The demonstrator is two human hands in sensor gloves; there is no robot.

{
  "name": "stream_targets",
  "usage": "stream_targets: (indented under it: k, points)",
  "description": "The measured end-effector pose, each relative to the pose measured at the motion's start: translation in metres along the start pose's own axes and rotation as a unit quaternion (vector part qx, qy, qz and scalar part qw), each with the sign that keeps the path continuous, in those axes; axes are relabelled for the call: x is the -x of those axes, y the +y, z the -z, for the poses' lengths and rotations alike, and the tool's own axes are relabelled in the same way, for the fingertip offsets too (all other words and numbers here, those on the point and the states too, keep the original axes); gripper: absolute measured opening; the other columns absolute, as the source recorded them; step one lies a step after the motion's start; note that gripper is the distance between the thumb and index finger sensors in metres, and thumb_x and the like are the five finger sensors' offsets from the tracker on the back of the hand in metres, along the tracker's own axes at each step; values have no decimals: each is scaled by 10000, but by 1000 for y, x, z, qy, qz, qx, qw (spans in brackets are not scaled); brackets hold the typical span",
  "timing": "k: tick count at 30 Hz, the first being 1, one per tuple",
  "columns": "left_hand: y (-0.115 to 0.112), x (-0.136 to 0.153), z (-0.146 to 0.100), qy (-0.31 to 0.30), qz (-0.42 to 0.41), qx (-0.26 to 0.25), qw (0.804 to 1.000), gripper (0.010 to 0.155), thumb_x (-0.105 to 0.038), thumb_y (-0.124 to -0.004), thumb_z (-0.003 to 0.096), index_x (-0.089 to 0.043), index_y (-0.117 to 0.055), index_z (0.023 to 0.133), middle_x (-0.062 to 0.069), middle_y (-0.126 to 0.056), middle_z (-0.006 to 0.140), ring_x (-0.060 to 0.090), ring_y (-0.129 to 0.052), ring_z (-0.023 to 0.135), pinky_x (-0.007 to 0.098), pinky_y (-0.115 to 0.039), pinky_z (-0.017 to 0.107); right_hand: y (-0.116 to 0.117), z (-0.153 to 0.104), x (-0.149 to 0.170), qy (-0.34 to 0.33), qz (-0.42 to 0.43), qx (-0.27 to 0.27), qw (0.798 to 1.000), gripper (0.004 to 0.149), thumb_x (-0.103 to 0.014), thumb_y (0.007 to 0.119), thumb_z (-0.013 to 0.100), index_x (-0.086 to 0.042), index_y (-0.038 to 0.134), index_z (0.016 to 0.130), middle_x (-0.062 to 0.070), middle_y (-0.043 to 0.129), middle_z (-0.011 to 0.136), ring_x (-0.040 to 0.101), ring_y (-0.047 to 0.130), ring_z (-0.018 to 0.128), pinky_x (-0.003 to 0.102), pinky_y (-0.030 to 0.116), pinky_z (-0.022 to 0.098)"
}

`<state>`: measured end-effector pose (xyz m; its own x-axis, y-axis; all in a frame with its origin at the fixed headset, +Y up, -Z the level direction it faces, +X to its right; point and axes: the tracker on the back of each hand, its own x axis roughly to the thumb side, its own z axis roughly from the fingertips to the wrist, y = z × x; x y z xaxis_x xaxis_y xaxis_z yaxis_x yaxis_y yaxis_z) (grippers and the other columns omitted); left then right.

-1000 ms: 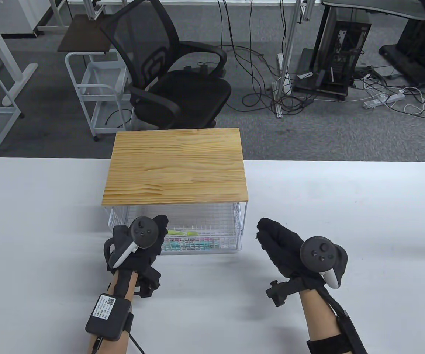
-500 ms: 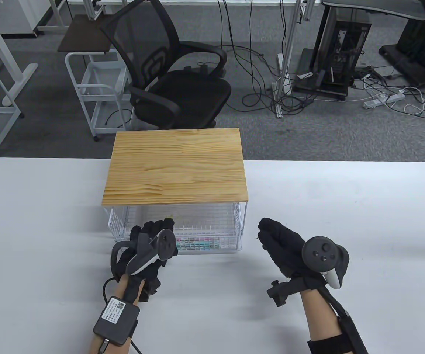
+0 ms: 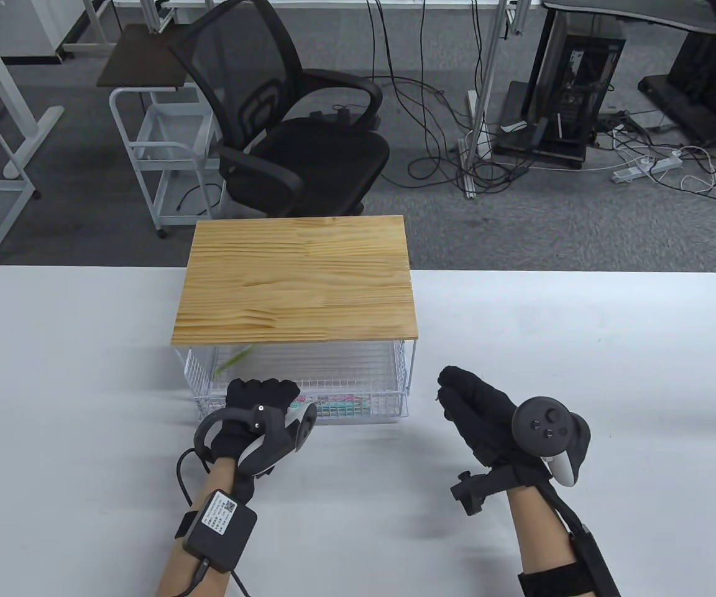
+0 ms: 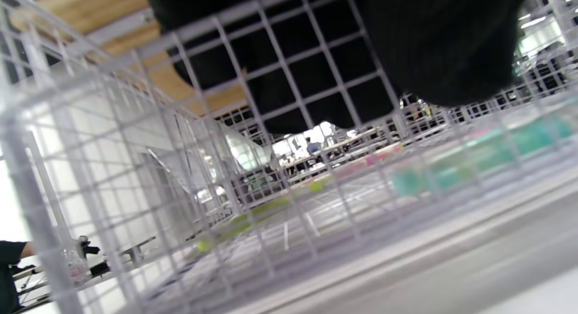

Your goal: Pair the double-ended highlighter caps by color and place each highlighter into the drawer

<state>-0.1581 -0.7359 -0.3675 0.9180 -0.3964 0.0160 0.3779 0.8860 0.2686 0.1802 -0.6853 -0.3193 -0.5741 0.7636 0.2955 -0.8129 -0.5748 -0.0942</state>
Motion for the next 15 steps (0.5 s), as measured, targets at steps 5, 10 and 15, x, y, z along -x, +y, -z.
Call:
stream_targets:
  k: [5, 10, 15]
  points:
    - [-4, 1, 17, 10, -1, 14, 1000, 368, -412, -786, 544, -473, -744, 905, -160, -975, 903, 124, -1007, 833, 470, -864, 655, 0, 0, 1, 4, 3, -1, 1000, 500, -452, 694, 582, -202, 685, 1015, 102, 861, 883, 252, 966, 654, 489, 795, 581]
    - [-10, -1, 34, 24, -4, 21, 999, 371, -414, -784, 550, -479, -740, 912, -160, -969, 921, 130, -1000, 852, 485, -846, 673, -1, 1, 4, 9, 1, 1, 1000, 500, -452, 693, 582, -203, 684, 1015, 103, 862, 882, 254, 966, 653, 489, 795, 580]
    - [-13, -3, 47, 40, -7, 29, 999, 373, -416, -780, 553, -492, -732, 916, -170, -961, 940, 128, -988, 881, 502, -823, 696, -2, 1, 5, 11, 1, 2, 1000, 500, -452, 693, 583, -203, 683, 1017, 104, 860, 883, 255, 965, 655, 487, 793, 584]
